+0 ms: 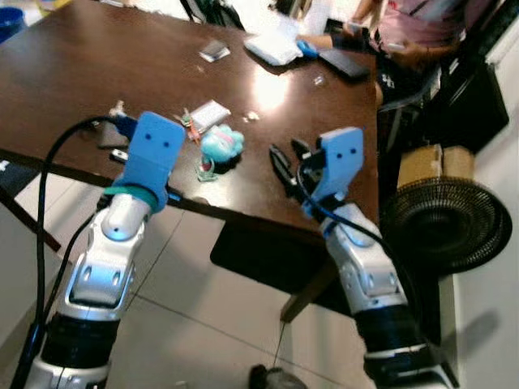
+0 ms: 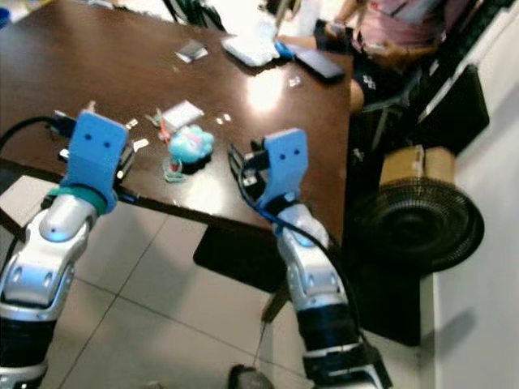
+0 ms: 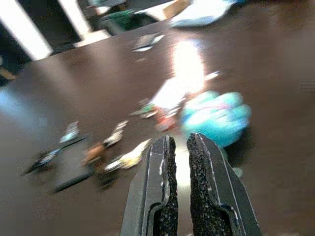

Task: Hang keys on a hook

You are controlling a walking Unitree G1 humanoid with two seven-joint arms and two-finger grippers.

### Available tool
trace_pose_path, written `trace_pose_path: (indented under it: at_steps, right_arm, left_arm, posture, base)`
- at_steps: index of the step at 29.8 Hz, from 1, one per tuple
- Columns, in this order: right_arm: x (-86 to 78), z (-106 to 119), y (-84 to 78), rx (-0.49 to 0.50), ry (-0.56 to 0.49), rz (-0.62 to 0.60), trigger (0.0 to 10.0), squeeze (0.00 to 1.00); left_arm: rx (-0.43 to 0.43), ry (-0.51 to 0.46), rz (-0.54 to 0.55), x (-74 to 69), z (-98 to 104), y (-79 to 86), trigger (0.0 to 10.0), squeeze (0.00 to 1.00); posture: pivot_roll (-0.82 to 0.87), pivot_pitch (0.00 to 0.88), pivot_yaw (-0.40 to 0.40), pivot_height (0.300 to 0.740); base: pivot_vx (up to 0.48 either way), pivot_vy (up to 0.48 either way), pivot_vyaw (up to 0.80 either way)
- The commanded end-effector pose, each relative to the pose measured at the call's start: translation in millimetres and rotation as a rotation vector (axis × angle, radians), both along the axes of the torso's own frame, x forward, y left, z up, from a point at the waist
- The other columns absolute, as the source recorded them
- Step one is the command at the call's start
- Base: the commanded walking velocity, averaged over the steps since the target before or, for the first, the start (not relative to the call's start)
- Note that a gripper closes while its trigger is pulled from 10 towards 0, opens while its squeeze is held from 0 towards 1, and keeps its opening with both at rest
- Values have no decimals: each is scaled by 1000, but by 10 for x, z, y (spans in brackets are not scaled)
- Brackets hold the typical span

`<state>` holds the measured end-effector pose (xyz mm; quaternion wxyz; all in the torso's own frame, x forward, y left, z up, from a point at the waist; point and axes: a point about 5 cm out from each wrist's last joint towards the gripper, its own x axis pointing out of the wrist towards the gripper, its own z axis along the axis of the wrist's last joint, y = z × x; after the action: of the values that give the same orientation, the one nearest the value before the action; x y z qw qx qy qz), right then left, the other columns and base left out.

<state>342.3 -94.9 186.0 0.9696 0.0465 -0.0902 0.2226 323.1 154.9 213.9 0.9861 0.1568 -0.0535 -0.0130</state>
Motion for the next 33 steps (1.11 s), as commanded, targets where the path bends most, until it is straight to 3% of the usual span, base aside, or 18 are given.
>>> trace_pose_path:
  at_steps: [1, 31, 33]
  right_arm:
    - [19, 75, 16, 42, -5, 2, 10000, 0]
    - [-41, 112, 100, 61, -21, 24, 10000, 0]
    - [-40, 113, 93, 49, -21, 22, 10000, 0]
  left_arm:
    - [-11, 7, -2, 17, -30, -4, 10000, 0]
    - [-17, 15, 12, 51, -5, 35, 10000, 0]
    - [61, 90, -85, 32, -74, 1, 10000, 0]
  posture:
    - [140, 100, 59, 740]
    - [143, 104, 66, 740]
    - [143, 107, 66, 740]
  base:
    - [461, 0, 0]
    - [451, 0, 0]
    - [0, 0, 0]
